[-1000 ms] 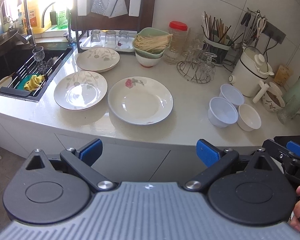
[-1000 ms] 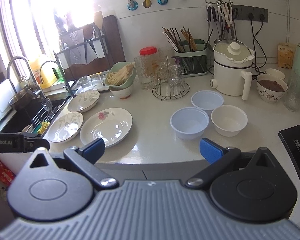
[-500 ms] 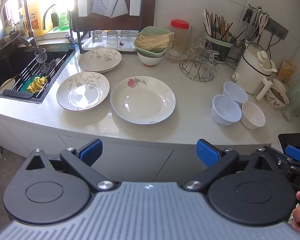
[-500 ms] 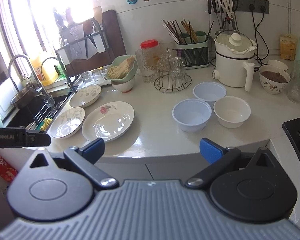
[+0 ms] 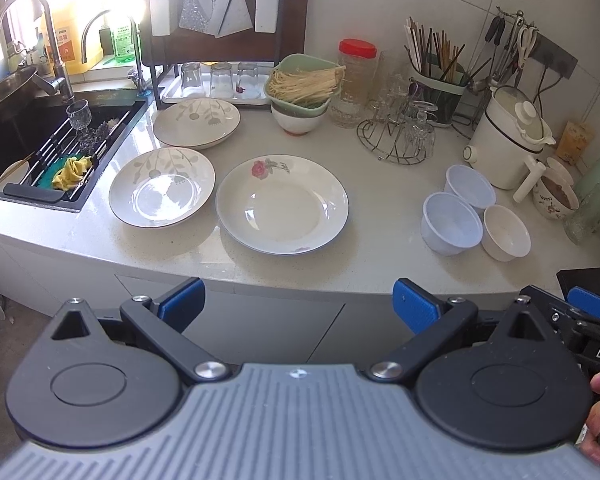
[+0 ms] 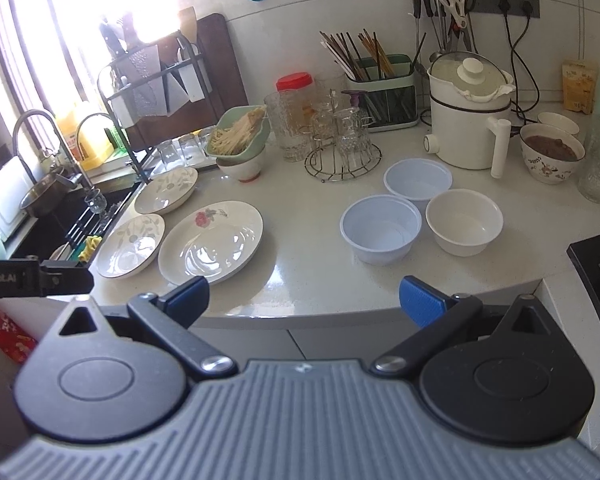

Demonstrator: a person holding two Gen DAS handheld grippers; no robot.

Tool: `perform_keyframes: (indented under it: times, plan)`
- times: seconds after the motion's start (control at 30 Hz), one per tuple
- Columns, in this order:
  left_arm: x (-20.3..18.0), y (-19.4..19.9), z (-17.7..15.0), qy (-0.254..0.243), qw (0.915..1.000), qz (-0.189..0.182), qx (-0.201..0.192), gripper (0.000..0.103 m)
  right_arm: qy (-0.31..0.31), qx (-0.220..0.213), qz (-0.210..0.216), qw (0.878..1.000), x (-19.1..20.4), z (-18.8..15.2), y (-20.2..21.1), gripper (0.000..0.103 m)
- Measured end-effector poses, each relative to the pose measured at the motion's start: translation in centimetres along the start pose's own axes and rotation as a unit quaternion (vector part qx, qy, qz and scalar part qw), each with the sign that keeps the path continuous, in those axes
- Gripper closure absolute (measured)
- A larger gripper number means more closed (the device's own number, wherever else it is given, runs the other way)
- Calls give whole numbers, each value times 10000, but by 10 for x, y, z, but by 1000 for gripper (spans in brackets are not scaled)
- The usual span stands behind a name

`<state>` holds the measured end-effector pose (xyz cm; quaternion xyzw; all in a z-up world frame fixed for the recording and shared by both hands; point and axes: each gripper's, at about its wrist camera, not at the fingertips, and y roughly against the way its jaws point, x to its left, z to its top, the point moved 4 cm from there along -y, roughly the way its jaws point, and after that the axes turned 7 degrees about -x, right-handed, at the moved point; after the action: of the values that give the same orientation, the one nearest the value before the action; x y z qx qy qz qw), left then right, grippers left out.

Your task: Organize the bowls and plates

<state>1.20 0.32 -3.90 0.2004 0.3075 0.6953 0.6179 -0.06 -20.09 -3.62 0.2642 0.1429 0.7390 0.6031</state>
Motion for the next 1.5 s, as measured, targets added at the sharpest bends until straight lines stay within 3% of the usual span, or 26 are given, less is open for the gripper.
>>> perform_keyframes:
  times: [0.53, 0.8, 1.5]
  plan:
    - [-5, -12, -1, 22, 9998, -129, 141, 1, 3, -17, 84, 10000, -2, 4, -1, 0]
    - [-3, -14, -3, 49, 9999, 58, 129, 1, -39, 57, 134, 9999, -2, 0, -5, 0]
    - [11, -24, 0, 168, 9998, 64, 114, 1, 253, 132, 264, 9992, 16, -2, -15, 2]
